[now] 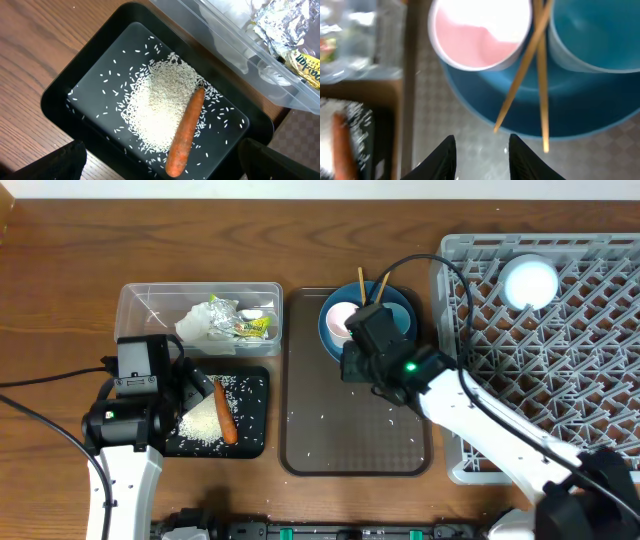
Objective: Sort waste into correct bins and load items into the dishwasher rack
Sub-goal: 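Reach the right gripper to the blue plate and grasp a chopstick, then carry the chopstick right and stand it in the dish rack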
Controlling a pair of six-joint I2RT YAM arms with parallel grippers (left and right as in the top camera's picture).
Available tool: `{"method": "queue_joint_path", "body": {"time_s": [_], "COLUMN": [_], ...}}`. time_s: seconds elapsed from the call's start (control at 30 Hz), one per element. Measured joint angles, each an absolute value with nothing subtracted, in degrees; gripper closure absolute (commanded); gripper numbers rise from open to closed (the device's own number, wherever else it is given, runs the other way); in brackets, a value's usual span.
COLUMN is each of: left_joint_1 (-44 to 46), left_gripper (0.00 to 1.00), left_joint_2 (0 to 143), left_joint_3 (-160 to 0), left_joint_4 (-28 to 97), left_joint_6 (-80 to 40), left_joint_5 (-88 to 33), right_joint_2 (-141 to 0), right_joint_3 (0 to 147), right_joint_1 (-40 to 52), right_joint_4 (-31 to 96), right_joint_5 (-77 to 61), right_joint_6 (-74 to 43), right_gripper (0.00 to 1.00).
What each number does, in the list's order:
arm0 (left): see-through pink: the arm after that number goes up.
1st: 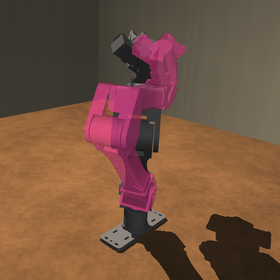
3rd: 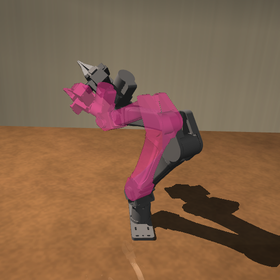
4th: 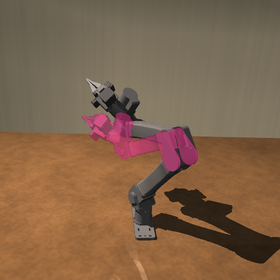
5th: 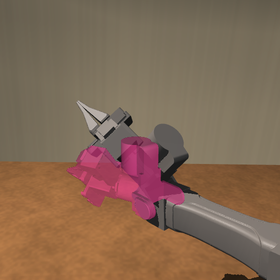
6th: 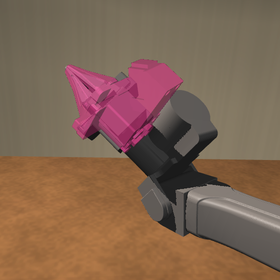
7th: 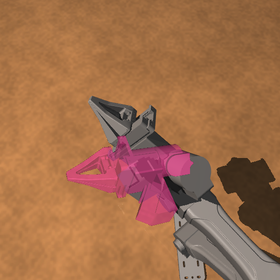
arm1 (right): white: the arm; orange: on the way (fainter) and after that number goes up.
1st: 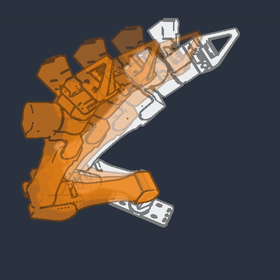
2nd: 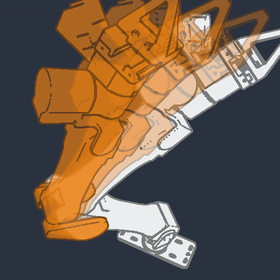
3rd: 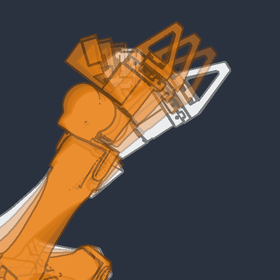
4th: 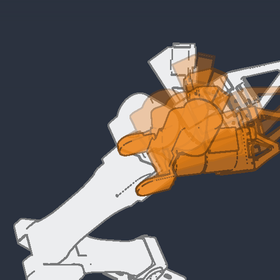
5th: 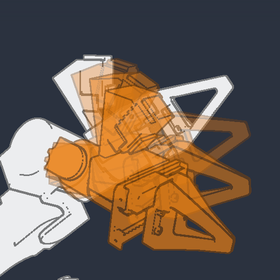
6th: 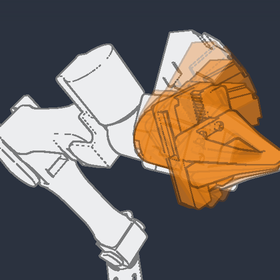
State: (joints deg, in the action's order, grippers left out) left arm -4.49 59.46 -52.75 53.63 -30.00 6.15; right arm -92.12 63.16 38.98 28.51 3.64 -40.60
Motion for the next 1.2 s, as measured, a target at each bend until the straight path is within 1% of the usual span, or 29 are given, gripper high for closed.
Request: {"method": "queue_joint_path", "body": {"time_s": [0.27,0.6,0.97,1.2], "left_joint_1": [-4.51,-4.51,-4.51,-4.51], "left_gripper": [0.0,0.0,0.0,0.0], "left_joint_2": [59.46,59.46,59.46,59.46], "left_joint_3": [-52.75,-52.75,-52.75,-52.75], "left_joint_4": [53.63,53.63,53.63,53.63], "left_joint_6": [-30.0,-30.0,-30.0,-30.0], "left_joint_5": [6.15,6.15,6.13,6.13], "right_joint_2": [-100.22,-101.25,-100.51,-91.53], "right_joint_3": [62.92,62.76,62.74,62.46], "right_joint_1": [38.98,38.98,38.98,38.98], "right_joint_4": [23.22,22.94,25.47,27.46], "right_joint_5": [5.67,6.24,5.78,5.34], "right_joint_6": [-43.88,-44.8,-44.95,-44.49], "right_gripper": [0.69,0.98,0.99,0.99]}}
